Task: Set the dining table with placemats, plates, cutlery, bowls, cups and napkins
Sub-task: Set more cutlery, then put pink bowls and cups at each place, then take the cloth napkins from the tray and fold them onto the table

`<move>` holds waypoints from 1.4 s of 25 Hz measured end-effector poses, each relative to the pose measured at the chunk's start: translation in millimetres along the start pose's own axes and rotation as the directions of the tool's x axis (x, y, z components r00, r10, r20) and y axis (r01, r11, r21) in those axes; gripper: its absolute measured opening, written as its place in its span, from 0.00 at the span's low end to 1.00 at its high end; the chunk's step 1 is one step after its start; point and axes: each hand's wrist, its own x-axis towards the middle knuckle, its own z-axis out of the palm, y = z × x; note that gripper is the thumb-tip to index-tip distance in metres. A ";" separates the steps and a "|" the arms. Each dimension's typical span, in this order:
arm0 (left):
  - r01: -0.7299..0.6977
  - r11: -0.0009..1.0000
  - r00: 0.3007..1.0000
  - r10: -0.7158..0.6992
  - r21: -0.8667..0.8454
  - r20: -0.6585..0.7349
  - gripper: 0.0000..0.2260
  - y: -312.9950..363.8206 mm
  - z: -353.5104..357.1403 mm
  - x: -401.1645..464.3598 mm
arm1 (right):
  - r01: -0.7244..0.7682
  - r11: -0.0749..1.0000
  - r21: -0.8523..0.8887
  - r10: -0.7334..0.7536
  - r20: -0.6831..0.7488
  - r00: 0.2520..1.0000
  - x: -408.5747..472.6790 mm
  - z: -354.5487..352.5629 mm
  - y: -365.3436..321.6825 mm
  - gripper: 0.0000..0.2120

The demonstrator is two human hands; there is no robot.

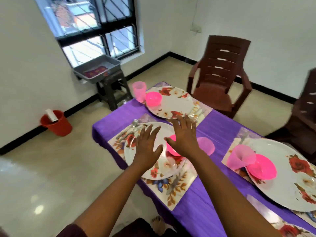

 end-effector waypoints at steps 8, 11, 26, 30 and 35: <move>0.388 0.908 0.900 -0.336 0.160 -0.277 0.33 -75.0 -93.3 -29.7 | 0.296 0.944 0.145 -0.301 0.018 0.953 52.4 34.1 -111.9 0.34; 0.447 0.888 0.857 -0.392 0.106 -0.335 0.34 -101.6 -113.3 -24.1 | 0.350 0.927 0.133 -0.359 0.049 0.932 73.5 47.3 -144.3 0.34; 0.548 0.830 0.827 -0.519 0.106 -0.216 0.34 -399.5 -223.2 132.7 | 0.324 0.945 0.035 -0.321 0.276 0.906 318.8 198.4 -364.2 0.34; 0.505 0.844 0.861 -0.476 0.183 -0.182 0.34 -460.7 -266.9 180.0 | 0.275 0.961 0.031 -0.274 0.260 0.926 378.7 207.1 -400.1 0.33; 0.513 0.847 0.853 -0.485 0.141 -0.191 0.34 -509.4 -293.8 236.9 | 0.207 0.977 0.045 -0.210 0.308 0.928 434.3 240.8 -409.5 0.32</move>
